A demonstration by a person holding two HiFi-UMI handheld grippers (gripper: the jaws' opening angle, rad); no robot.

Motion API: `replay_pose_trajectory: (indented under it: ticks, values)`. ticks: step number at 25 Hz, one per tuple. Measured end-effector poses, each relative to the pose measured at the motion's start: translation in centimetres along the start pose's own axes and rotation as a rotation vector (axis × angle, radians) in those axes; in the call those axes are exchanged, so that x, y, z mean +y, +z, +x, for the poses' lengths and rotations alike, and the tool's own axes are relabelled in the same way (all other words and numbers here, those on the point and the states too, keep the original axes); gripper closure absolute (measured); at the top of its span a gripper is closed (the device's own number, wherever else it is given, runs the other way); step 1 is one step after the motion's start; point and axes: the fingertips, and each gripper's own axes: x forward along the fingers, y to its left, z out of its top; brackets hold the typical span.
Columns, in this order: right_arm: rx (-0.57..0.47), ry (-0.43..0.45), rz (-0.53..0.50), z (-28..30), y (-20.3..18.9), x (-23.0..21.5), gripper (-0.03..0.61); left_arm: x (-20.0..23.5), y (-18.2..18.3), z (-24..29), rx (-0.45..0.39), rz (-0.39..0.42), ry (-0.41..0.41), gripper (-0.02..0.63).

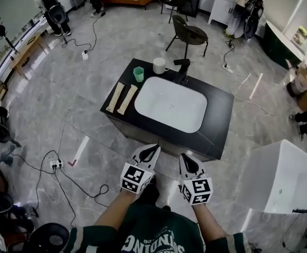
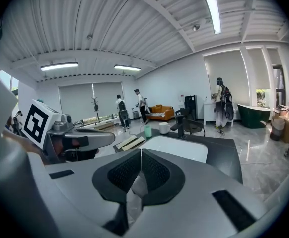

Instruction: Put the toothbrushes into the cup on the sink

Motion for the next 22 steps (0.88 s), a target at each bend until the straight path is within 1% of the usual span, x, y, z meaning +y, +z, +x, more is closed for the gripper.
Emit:
replay_pose_trajectory:
  ticks: [4,9,17,22]
  values:
    - [0.003,-0.012,0.002,2.8,1.1,-0.1,0.538,2.6,0.6,1.4,0.003,0.006,-0.022,0.603]
    - [-0.006,-0.037,-0.001,4.7,2.2,-0.2,0.537,4.5,1.3,2.5,-0.007,0.009,-0.053,0.603]
    - [-0.016,-0.086,0.014,4.8,3.6,-2.5,0.537,4.8,2.4,4.9,-0.003,0.009,-0.091,0.603]
    - [-0.017,-0.069,0.018,6.1,3.9,-4.1,0.537,4.7,2.3,7.0,0.012,0.005,-0.088,0.603]
